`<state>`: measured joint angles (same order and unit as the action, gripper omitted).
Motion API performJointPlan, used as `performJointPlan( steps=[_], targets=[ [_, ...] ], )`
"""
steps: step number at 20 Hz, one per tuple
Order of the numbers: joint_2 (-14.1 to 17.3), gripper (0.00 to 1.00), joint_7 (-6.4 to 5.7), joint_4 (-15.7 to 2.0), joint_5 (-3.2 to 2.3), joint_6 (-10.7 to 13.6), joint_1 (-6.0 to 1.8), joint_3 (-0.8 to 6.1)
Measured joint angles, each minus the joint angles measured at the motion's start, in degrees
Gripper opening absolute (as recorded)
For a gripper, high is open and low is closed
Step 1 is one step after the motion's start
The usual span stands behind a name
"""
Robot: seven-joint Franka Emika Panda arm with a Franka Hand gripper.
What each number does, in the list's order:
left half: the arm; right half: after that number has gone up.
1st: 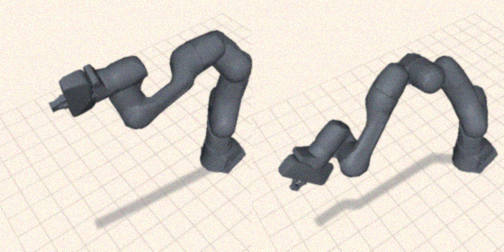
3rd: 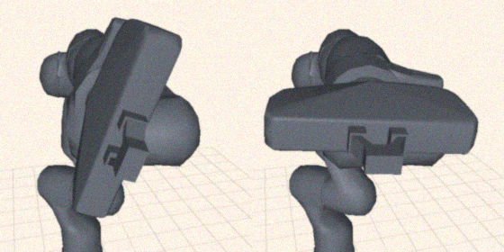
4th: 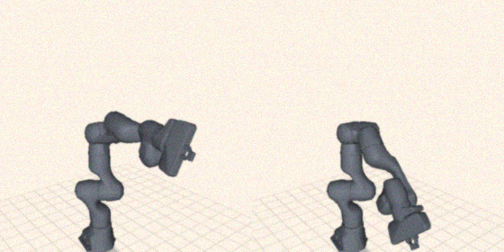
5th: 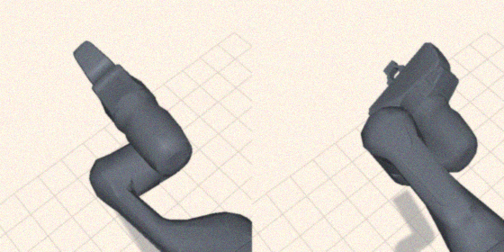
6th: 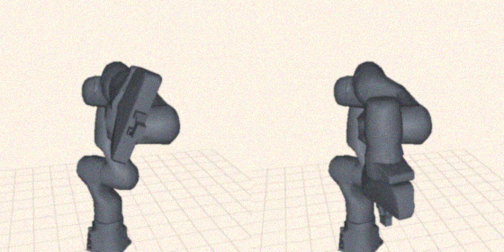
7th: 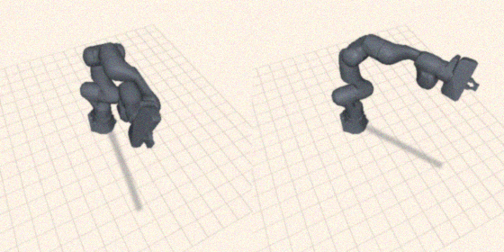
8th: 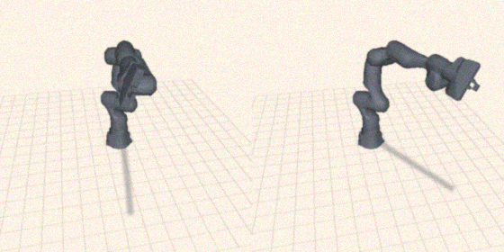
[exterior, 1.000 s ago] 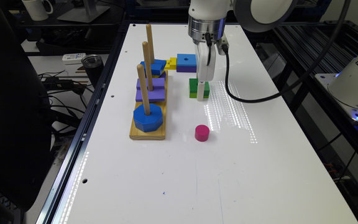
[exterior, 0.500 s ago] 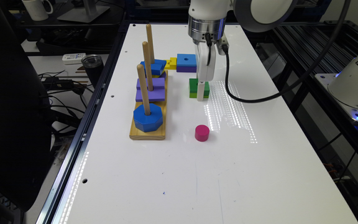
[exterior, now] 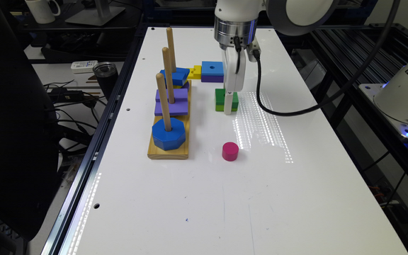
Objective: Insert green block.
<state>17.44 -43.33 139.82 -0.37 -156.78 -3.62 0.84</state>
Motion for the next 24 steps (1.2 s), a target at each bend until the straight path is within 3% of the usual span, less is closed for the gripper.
performJointPlan(
  steps=[5,24],
  targets=[
    [-2.4,0.0,0.0,0.16,0.0,2.1,0.0,0.01],
    [-16.8,0.0,-0.01,0.24,0.02,15.9,0.0,0.06]
  ],
)
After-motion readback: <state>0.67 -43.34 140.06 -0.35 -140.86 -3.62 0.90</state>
